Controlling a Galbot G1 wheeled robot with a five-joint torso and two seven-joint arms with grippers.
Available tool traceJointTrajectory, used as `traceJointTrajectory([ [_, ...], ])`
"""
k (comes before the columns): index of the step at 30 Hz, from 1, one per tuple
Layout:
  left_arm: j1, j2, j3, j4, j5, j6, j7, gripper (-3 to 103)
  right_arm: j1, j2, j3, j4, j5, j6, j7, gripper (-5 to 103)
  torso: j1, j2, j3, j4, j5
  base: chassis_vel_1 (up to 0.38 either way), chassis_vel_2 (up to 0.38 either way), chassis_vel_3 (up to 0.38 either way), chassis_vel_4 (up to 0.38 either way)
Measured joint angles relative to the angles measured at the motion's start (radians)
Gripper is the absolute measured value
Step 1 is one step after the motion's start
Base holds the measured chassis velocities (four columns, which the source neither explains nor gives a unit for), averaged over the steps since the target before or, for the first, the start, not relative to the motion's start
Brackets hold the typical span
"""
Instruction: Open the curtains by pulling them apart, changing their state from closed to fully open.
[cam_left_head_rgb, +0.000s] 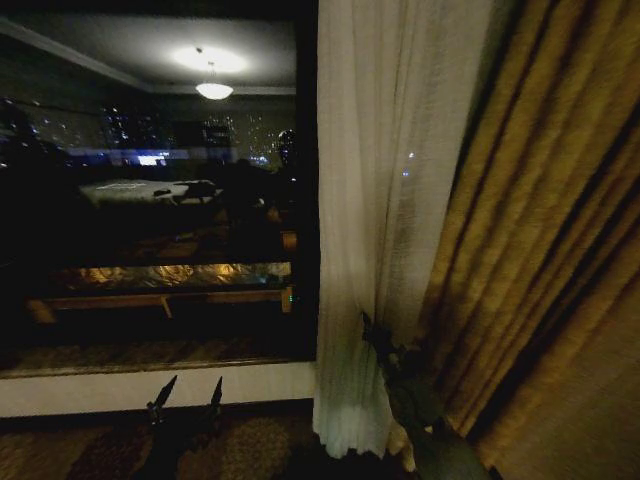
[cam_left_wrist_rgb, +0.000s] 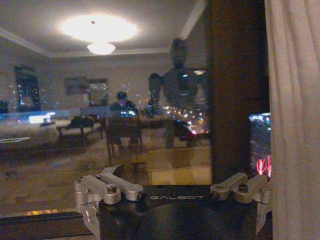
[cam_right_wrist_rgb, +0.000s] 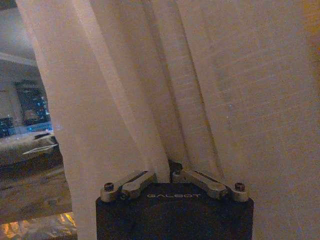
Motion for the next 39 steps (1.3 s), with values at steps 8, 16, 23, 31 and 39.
traceJointTrajectory([
  [8, -0.002, 0.0, 0.002, 0.012, 0.001, -0.002, 0.0, 100, 0.008, 0.001, -0.002, -0.011, -0.003, 0.006, 0.003, 0, 0.0, 0.0, 0.0, -0.0002, 0.0007, -0.22, -0.254, 0.233, 0.26],
  [16, -0.001, 0.0, -0.001, 0.014, 0.002, -0.003, 0.0, 100, 0.014, 0.002, 0.015, -0.026, -0.003, 0.005, 0.005, 0, 0.0, 0.0, 0.0, 0.0002, -0.001, -0.004, -0.023, 0.027, 0.019],
  [23, -0.003, 0.0, 0.002, 0.017, 0.004, -0.006, 0.0, 100, 0.032, -0.006, 0.082, -0.066, 0.002, 0.004, 0.009, 0, 0.0, 0.0, 0.0, 0.0, -0.0002, 0.018, 0.018, -0.012, -0.013],
  [31, -0.001, 0.001, 0.003, 0.021, 0.006, -0.011, 0.001, 100, 0.075, -0.041, 0.216, -0.174, 0.02, 0.01, 0.047, 0, 0.0, 0.0, 0.0, 0.0002, -0.0001, 0.0, 0.0, 0.0, 0.0],
  [39, -0.004, 0.003, 0.009, 0.027, 0.006, -0.017, 0.002, 100, 0.087, -0.047, 0.269, -0.217, 0.017, 0.028, 0.073, 0, 0.0, 0.0, 0.0, 0.0, 0.0001, 0.0, 0.0, 0.0, 0.0],
])
